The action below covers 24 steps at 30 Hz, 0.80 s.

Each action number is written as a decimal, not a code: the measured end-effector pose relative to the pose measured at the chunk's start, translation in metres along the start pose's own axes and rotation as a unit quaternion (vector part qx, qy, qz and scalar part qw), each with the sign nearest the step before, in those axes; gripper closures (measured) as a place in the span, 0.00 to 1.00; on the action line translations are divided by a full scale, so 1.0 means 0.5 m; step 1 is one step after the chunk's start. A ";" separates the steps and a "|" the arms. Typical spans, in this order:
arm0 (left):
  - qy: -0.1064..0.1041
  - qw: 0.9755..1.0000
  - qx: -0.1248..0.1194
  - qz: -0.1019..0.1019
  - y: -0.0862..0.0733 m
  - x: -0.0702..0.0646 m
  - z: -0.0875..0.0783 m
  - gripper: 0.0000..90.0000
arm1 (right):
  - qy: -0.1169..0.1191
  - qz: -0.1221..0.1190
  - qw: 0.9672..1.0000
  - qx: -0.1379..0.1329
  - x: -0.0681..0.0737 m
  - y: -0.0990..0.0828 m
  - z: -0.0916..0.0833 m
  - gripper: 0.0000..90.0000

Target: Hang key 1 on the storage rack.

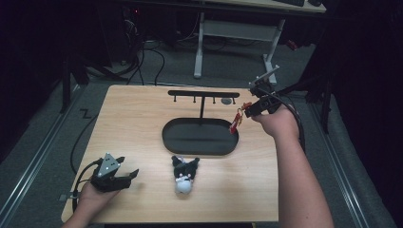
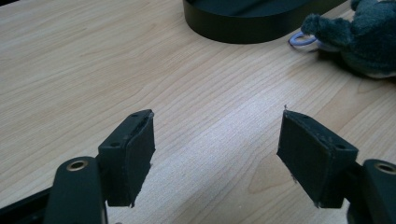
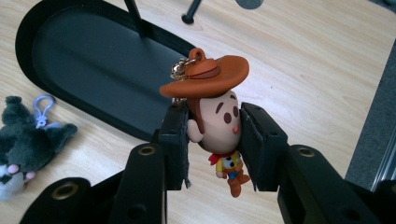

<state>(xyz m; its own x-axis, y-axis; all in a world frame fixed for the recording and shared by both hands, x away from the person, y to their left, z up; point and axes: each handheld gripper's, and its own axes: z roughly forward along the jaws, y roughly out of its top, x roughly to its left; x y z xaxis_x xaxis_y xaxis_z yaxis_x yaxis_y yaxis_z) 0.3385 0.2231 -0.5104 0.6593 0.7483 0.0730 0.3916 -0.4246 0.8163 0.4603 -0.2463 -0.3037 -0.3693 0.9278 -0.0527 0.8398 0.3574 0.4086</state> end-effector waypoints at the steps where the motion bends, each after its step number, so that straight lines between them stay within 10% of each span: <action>1: 0.001 1.000 -0.001 0.000 0.000 -0.001 0.000 0.31 | -0.001 -0.003 1.000 0.000 0.002 0.005 0.000 0.71; 24: -0.008 1.000 0.007 0.005 -0.001 -0.002 0.003 0.31 | -0.011 0.013 1.000 -0.010 -0.012 0.063 0.044 0.71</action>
<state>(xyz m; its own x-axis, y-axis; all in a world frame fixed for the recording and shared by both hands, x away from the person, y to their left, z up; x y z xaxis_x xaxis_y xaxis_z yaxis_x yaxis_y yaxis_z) 0.3388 0.2219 -0.5119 0.6732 0.7359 0.0729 0.3930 -0.4395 0.8077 0.4975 -0.2382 -0.3105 -0.3389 0.9388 -0.0619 0.8410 0.3317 0.4275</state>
